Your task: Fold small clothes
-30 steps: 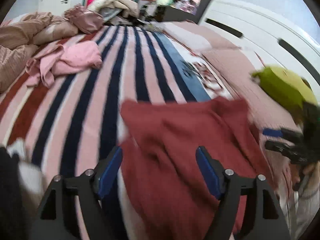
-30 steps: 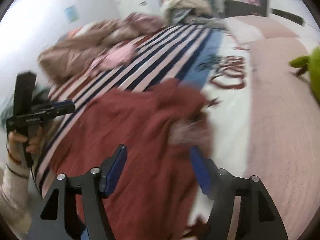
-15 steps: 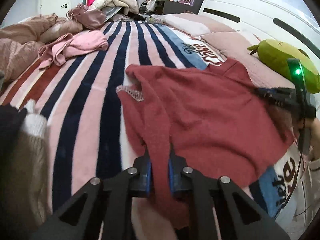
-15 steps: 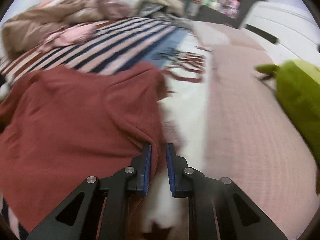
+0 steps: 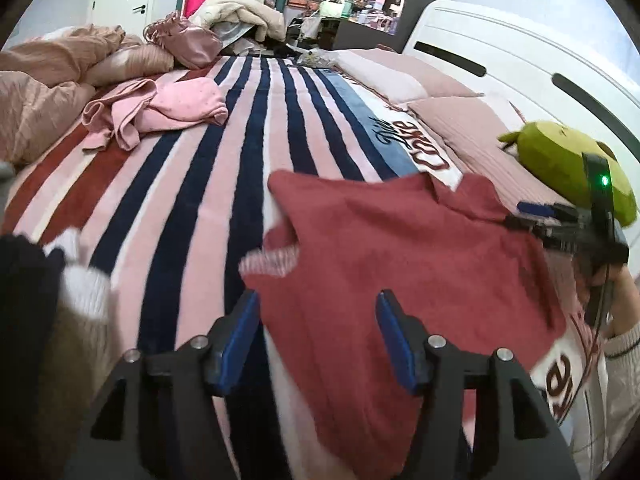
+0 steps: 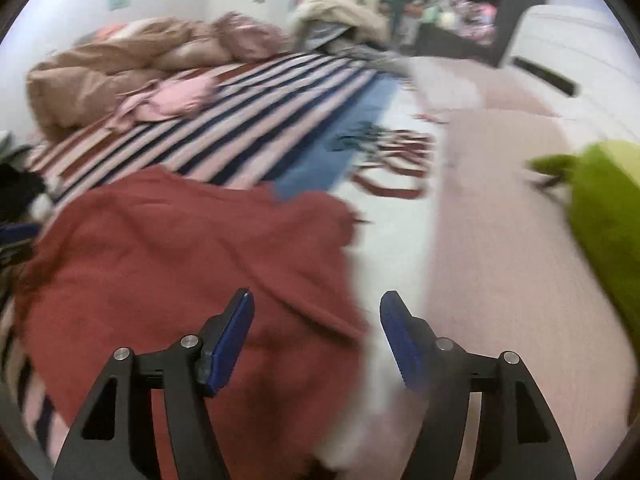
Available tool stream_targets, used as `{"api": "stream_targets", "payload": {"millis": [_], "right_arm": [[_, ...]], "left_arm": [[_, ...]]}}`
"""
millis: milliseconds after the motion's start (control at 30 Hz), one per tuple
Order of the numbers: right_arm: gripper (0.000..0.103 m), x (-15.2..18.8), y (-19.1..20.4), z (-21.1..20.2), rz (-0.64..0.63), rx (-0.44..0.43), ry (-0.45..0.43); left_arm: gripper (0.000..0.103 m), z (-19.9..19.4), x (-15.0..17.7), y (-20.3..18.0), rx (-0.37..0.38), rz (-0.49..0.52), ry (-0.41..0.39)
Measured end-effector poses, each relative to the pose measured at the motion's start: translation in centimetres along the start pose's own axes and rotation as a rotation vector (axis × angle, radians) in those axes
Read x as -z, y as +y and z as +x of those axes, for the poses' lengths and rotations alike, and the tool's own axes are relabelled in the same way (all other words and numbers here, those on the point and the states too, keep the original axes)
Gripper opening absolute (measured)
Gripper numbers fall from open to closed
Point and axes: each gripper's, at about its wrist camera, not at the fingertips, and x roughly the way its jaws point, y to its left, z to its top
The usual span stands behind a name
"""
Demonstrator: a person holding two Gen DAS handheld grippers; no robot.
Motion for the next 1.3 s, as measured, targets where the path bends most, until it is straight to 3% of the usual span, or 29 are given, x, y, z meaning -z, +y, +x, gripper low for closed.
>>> {"api": "stream_targets", "payload": {"millis": [133,200,233,267,300,367,400,433,500,533,600,733,967,1000,1067,1133,1200,1300], "right_arm": [[0.06,-1.5,2.6,4.1,-0.135,0.1,0.04],[0.056,-2.1,2.1,5.7,-0.147,0.137,0.067],[0.044,-2.4,1.5,6.1,-0.13,0.171,0.063],[0.036,-2.7,0.4,6.3,-0.109,0.195,0.057],[0.021,-2.9,-0.5,6.3,-0.079,0.221,0.048],[0.014,-3.3,-2.7,6.3,0.008,0.276,0.033],[0.007,-3.3,-3.5,6.4,0.024,0.323,0.039],[0.007,-3.4,-4.3,6.8,0.025,0.376,0.05],[0.007,-3.3,-5.6,6.8,0.053,0.393,0.074],[0.007,-3.2,-6.2,6.0,0.088,0.34,0.057],[0.011,-2.8,-6.3,4.0,0.13,0.258,0.013],[0.047,-0.6,-5.0,0.2,0.174,-0.001,-0.009],[0.048,3.9,-1.3,-0.7,0.145,-0.138,0.046],[0.048,4.3,-1.0,-1.0,0.145,-0.143,0.045],[0.048,4.8,-0.7,-1.2,0.146,-0.153,0.045],[0.048,4.9,-0.9,-1.1,0.153,-0.163,0.05],[0.048,5.1,-1.2,-1.1,0.163,-0.166,0.048],[0.048,5.7,-1.4,-1.2,0.186,-0.186,0.048]], "left_arm": [[0.055,2.8,-0.9,-0.1,-0.019,0.001,0.038],[0.047,4.0,-0.8,0.1,-0.025,0.0,0.066],[0.039,4.4,-0.6,0.2,-0.029,0.001,0.076],[0.039,4.7,-0.5,0.3,-0.036,0.001,0.084],[0.039,4.9,-0.4,0.4,-0.039,0.001,0.085],[0.039,4.8,-0.2,0.6,-0.039,-0.006,0.084],[0.039,4.5,-0.1,0.8,-0.041,-0.01,0.079],[0.043,4.2,-0.1,0.9,-0.043,-0.014,0.071],[0.058,3.2,0.0,1.1,-0.035,-0.016,0.056],[0.065,2.6,0.2,1.1,-0.022,-0.017,0.047],[0.067,2.0,0.4,1.4,0.003,-0.034,0.053],[0.068,1.9,1.2,1.3,0.056,-0.058,0.075],[0.068,5.3,1.6,0.1,0.04,-0.042,0.146],[0.066,5.5,1.5,0.0,0.037,-0.046,0.141],[0.034,5.6,1.3,-0.3,0.072,-0.05,0.127],[0.014,5.9,1.0,-0.6,0.143,-0.067,0.134],[0.012,5.8,0.9,-0.5,0.252,-0.092,0.121],[0.014,5.1,0.9,0.9,0.236,-0.141,0.111]]}}
